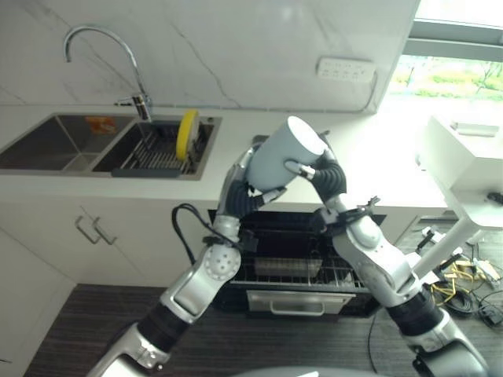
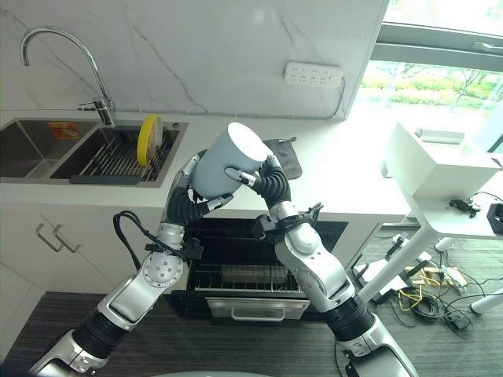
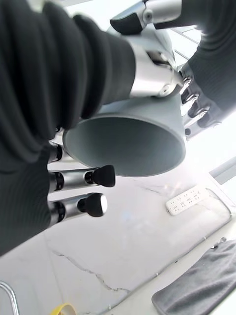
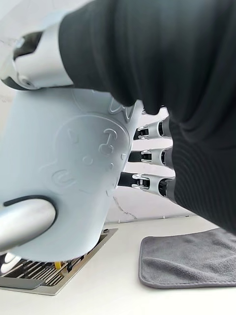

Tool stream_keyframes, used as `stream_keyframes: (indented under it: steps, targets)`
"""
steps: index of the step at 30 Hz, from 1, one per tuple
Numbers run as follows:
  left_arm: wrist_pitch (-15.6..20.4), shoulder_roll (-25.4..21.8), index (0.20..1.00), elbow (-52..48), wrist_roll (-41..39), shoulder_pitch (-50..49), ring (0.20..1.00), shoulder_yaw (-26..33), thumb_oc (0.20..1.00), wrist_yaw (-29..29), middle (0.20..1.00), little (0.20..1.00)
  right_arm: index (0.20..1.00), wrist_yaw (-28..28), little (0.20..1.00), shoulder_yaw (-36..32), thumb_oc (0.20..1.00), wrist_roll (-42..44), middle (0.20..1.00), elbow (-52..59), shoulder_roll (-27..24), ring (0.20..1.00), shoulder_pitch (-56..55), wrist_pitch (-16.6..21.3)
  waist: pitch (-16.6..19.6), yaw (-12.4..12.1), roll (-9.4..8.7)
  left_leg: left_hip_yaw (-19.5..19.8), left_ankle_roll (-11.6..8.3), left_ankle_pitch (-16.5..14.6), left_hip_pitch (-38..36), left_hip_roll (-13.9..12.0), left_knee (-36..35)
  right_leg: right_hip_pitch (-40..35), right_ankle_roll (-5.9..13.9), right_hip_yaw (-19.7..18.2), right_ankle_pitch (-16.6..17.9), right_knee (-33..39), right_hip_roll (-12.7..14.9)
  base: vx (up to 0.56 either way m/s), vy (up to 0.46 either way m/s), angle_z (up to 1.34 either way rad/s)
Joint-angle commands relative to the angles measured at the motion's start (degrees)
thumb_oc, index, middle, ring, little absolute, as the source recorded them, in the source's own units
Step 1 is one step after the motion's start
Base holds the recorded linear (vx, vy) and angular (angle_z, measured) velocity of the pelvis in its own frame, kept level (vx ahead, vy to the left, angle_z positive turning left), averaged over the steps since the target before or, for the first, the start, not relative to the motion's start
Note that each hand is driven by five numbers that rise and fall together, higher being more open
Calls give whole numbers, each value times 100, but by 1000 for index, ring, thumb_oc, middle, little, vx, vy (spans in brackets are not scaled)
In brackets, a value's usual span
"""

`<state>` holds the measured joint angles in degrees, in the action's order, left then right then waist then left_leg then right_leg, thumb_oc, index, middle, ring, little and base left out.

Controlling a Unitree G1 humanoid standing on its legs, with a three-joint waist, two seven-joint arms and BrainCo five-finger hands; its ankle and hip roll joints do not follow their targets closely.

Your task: Place the dishes in the dishwasher.

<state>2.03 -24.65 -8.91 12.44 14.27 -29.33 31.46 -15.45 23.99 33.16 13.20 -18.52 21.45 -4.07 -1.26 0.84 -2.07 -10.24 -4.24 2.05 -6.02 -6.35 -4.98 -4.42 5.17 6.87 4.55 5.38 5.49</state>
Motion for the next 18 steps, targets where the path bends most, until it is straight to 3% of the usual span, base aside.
stream_keyframes:
  steps: [1, 15, 16, 17, 18]
  targets:
    - [352, 9, 200, 16, 203, 825, 200, -324, 200, 84, 200, 200, 200, 90, 200, -252, 200, -165, 200, 342, 142, 200, 636, 531, -53, -97, -4, 197, 200, -153, -36, 75, -2, -140, 277, 327, 45, -38, 324, 0, 0, 0]
    - [501, 136, 200, 257, -23, 858, 200, -472, 200, 194, 200, 200, 200, 55, 200, -296, 200, -722, 200, 326, 25, 200, 709, 663, -65, -43, -26, 143, 194, -162, -57, 38, -2, -123, 280, 278, 55, -38, 313, 0, 0, 0]
    - [522, 147, 231, 281, -59, 854, 231, -480, 231, 184, 231, 231, 200, 48, 200, -296, 200, -739, 200, 315, 21, 200, 705, 674, -65, -41, -27, 138, 194, -166, -60, 35, -2, -125, 280, 280, 52, -38, 313, 0, 0, 0]
    - [563, 167, 724, 318, -251, 827, 724, -474, 724, 159, 724, 724, 200, 29, 200, -315, 200, -756, 200, 308, 11, 200, 696, 690, -59, -38, -29, 125, 189, -163, -60, 27, -2, -123, 282, 279, 54, -38, 312, 0, 0, 0]
    - [616, 193, 1000, 352, -403, 808, 1000, -485, 1000, 178, 1000, 1000, 200, 15, 200, -318, 200, -777, 200, 303, 9, 200, 687, 712, -56, -37, -32, 123, 190, -165, -61, 26, -2, -122, 281, 278, 52, -38, 311, 0, 0, 0]
